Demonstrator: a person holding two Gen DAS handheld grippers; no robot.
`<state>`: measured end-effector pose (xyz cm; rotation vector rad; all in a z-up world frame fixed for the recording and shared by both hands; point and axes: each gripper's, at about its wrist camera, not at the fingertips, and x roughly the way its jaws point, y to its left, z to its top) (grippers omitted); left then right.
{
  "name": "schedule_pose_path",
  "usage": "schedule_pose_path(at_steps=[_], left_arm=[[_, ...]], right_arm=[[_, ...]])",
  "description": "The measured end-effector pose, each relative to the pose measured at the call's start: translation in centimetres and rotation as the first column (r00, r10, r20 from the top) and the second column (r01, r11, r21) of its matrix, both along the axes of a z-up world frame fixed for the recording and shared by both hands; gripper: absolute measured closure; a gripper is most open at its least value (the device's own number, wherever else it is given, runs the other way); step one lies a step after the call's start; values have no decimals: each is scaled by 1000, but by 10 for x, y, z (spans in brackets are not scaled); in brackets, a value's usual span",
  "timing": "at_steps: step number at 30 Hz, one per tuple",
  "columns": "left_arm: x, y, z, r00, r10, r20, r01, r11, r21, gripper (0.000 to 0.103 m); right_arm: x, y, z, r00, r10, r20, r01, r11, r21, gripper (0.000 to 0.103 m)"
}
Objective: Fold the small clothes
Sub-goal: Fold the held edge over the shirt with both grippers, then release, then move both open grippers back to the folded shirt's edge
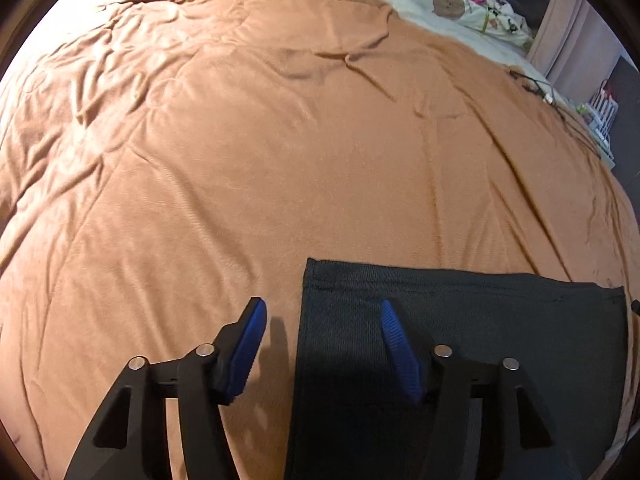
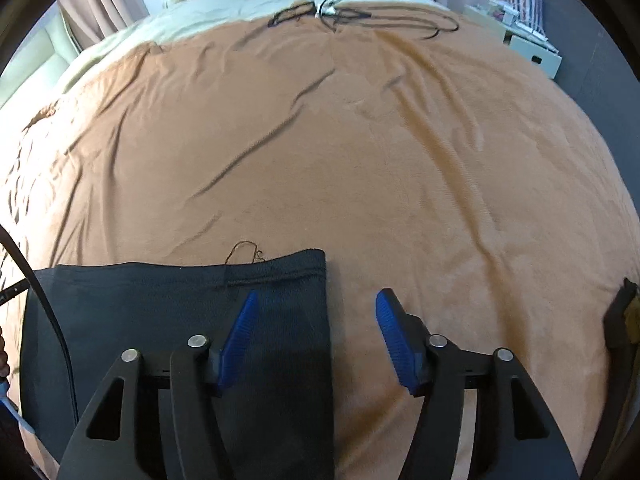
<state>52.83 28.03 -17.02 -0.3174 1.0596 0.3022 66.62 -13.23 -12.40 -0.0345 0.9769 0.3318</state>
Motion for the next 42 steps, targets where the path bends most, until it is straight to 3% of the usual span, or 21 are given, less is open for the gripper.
schedule_pose_path(at_steps=[24, 33, 42], left_arm=[[-156, -27, 86, 995, -13, 100, 22, 996, -91, 38], [-211, -41, 89, 991, 2, 137, 17, 990, -142, 38], [-256, -55, 79, 985, 32, 167, 4, 977, -213, 38]], right_arm=[[-156, -87, 66, 1000, 17, -24, -12, 977, 211, 44], [-208, -117, 72, 1000, 21, -4, -19, 962, 273, 44], [-250, -146, 54, 1000, -2, -19, 8, 944, 329, 44]])
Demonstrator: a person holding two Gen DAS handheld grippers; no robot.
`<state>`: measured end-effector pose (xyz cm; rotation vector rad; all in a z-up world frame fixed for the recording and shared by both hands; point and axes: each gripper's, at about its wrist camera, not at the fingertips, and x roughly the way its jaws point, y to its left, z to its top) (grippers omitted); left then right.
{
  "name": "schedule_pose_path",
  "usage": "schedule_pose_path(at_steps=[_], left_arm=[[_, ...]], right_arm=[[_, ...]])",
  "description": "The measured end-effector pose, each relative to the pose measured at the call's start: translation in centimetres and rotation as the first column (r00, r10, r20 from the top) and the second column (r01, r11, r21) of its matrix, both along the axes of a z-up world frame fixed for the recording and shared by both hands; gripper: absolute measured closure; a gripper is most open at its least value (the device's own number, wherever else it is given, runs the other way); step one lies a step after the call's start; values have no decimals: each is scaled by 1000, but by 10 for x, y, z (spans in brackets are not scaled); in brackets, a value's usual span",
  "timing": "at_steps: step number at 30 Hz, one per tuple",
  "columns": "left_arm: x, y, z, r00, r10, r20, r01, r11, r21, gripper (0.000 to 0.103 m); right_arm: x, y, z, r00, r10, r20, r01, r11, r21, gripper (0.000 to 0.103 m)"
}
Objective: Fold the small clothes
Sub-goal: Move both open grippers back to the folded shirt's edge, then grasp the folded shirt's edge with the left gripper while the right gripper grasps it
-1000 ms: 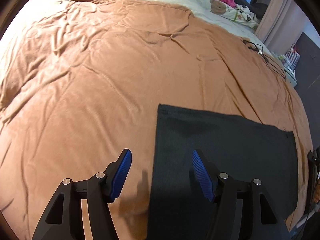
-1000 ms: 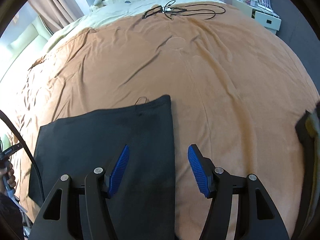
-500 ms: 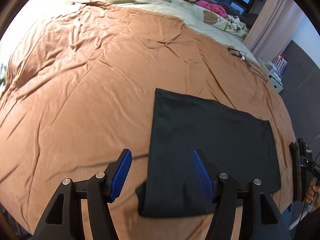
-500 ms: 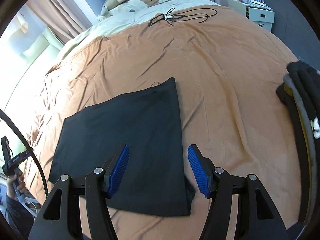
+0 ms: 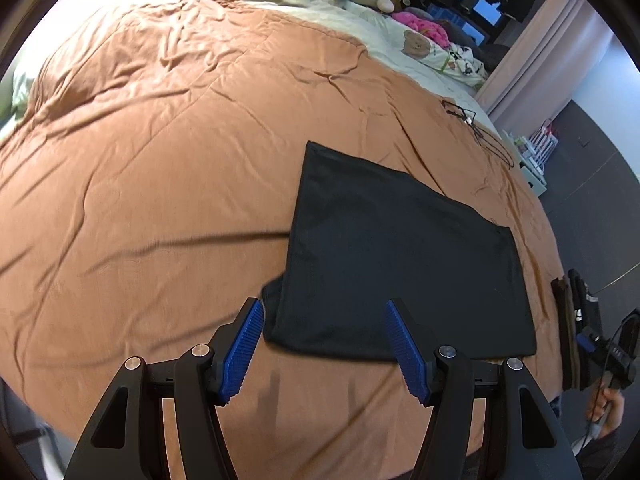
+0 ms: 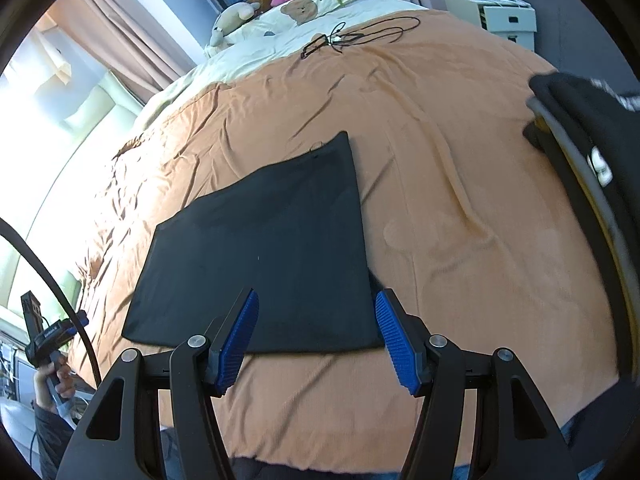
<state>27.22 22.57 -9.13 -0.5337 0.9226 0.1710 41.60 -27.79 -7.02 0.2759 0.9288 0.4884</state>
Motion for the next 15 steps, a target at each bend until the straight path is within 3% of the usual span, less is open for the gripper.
schedule_pose_path(at_steps=[15], left_arm=[[-25, -12, -44, 998, 65, 11, -63, 992, -106, 40]], right_arm=[[-21, -27, -78, 991, -76, -109, 96, 976, 194, 44]])
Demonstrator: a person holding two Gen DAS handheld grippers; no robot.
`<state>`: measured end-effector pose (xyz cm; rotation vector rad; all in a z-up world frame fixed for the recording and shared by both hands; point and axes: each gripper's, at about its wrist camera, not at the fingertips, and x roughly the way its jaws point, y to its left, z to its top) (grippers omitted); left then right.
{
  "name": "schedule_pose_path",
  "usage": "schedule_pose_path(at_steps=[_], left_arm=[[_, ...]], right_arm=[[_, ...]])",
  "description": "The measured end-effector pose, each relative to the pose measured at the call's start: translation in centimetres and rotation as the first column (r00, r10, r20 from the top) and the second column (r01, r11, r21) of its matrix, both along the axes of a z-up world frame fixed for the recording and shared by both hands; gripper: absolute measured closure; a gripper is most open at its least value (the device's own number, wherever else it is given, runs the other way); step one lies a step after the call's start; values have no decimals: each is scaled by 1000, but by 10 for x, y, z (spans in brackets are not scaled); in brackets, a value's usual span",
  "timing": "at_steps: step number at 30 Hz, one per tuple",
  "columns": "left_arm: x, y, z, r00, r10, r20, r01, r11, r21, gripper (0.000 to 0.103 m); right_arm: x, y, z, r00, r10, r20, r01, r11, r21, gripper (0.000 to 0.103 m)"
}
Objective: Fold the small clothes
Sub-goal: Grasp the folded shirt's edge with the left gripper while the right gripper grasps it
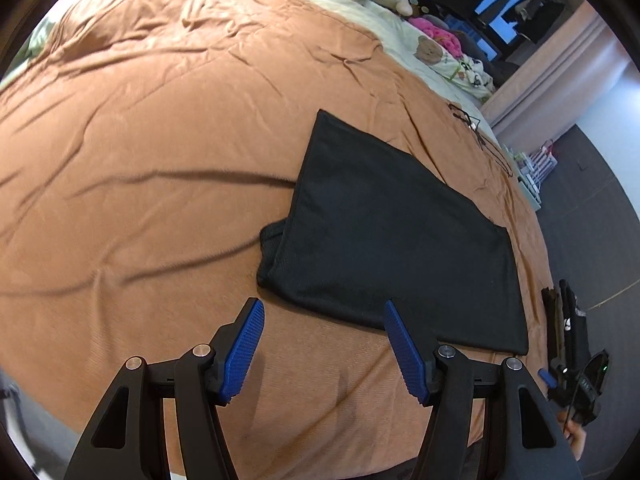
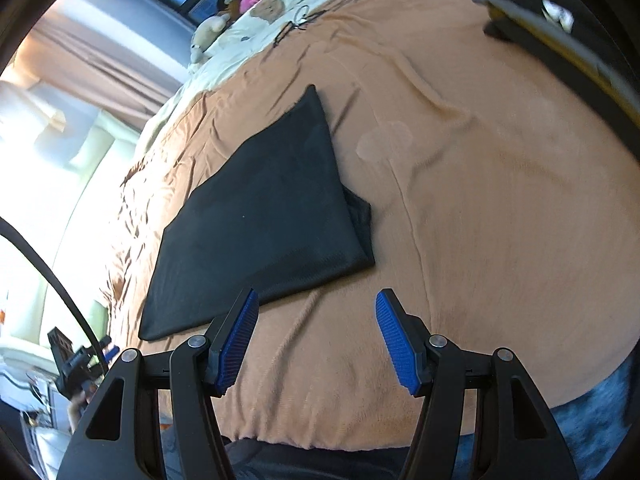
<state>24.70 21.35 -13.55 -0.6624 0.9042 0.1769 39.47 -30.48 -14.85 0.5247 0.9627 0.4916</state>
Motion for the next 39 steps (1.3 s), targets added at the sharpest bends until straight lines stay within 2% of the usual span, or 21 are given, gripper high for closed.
schedule_pose_path(at_steps=[7, 8, 11, 15, 17, 19, 30, 34, 35, 38, 39], left_arm=[[5, 6, -30, 998, 59, -17, -60, 994, -92, 52], [6, 7, -33, 998, 66, -22, -68, 993, -94, 53], [13, 11, -44, 996, 77, -43, -81, 991, -106, 55], [16, 14, -55, 994, 92, -64, -99, 988, -118, 57], [16, 15, -59, 993, 101, -62, -109, 986, -126, 58], [15, 17, -61, 992, 117, -48, -123, 983, -134, 58], [12, 30, -73, 977, 211, 3, -205, 954, -221, 59], [14, 30, -74, 974, 227, 11, -219, 950, -223, 59], [15, 29, -73, 974, 228, 12, -220, 952, -211, 62], [16, 28, -73, 973, 232, -17, -232, 959, -164, 93], [16, 28, -73, 972, 233, -15, -232, 957, -174, 96]], right_arm=[[3, 3, -25, 999, -38, -24, 39, 998, 47, 45], [4, 5, -28, 999, -40, -29, 41, 998, 46, 51], [10, 9, -33, 998, -40, -47, 43, 997, 61, 59], [15, 16, -39, 996, -62, -67, 66, 996, 67, 62], [19, 17, -43, 995, -65, -78, 72, 994, 84, 68], [22, 18, -47, 993, -78, -87, 85, 993, 86, 70], [31, 11, -64, 988, -122, -90, 139, 968, 211, 71], [34, 14, -66, 990, -121, -78, 135, 968, 210, 71], [33, 14, -66, 990, -122, -75, 135, 969, 206, 75], [34, 15, -63, 991, -116, -71, 128, 971, 203, 89], [34, 15, -62, 991, -114, -69, 126, 971, 204, 93]])
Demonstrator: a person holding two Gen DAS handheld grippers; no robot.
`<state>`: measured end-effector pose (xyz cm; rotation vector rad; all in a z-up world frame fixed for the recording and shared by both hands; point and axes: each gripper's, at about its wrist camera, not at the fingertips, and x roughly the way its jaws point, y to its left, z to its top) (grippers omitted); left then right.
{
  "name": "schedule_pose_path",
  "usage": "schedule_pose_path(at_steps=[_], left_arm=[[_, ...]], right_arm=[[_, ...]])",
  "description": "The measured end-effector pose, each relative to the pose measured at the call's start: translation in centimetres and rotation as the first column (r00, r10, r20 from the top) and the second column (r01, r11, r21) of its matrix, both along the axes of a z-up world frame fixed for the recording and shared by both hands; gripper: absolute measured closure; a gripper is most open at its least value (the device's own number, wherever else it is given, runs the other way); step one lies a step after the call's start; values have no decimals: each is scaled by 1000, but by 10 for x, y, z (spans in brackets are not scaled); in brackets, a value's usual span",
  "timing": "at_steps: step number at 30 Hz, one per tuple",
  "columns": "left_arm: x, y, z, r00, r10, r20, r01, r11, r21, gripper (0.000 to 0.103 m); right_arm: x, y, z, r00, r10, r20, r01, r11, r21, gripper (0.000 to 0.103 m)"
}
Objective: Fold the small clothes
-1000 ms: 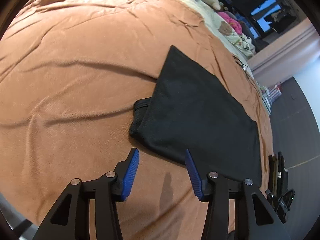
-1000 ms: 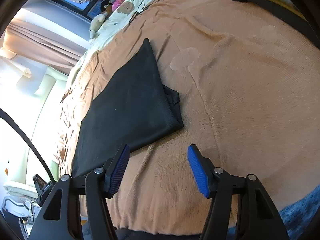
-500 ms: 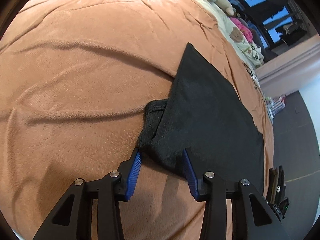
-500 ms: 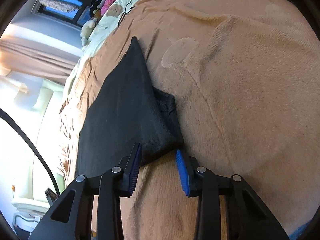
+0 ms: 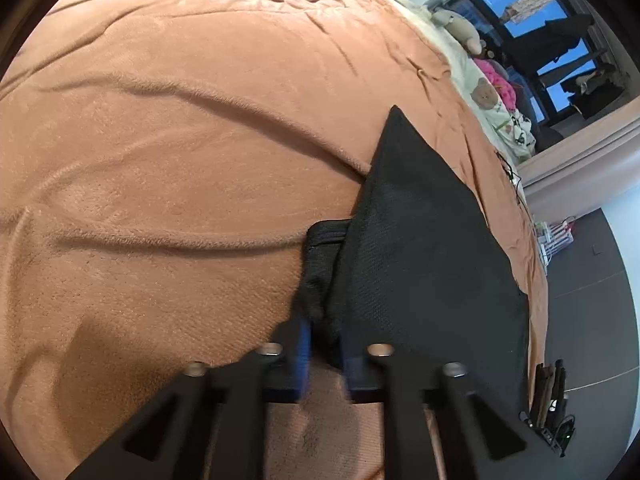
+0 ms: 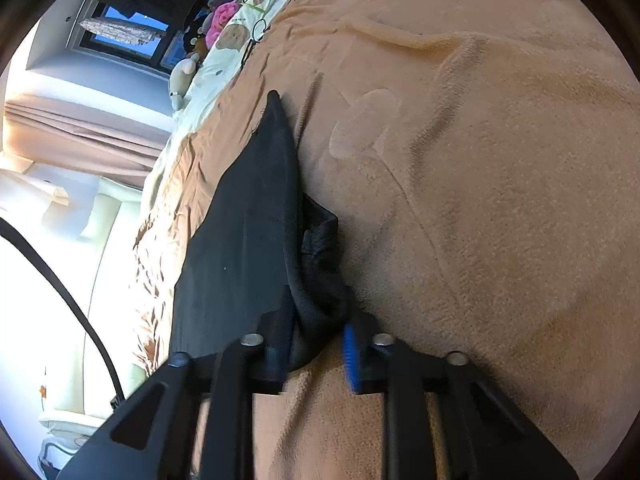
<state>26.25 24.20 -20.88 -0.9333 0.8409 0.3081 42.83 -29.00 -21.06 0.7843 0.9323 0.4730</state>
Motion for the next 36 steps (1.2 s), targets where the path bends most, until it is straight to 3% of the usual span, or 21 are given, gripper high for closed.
schedule_pose_path(at_steps=[4, 15, 32, 36], left_arm=[[-4, 0, 11, 1000, 5, 23, -5, 1000, 24, 98], [-23, -3, 50, 998, -26, 66, 22, 998, 59, 99], [-90, -22, 38, 998, -19, 62, 18, 1000, 20, 99], [-96, -23, 25, 997, -10, 81, 14, 999, -45, 98]], right_arm=[[-2, 2, 11, 1000, 1, 18, 0, 999, -34, 99], [-26, 5, 43, 995, 52, 87, -42, 992, -115, 100], [-73, -23, 47, 996, 79, 40, -72, 985, -160, 100], [-75, -24, 40, 997, 74, 19, -69, 980, -189, 100]])
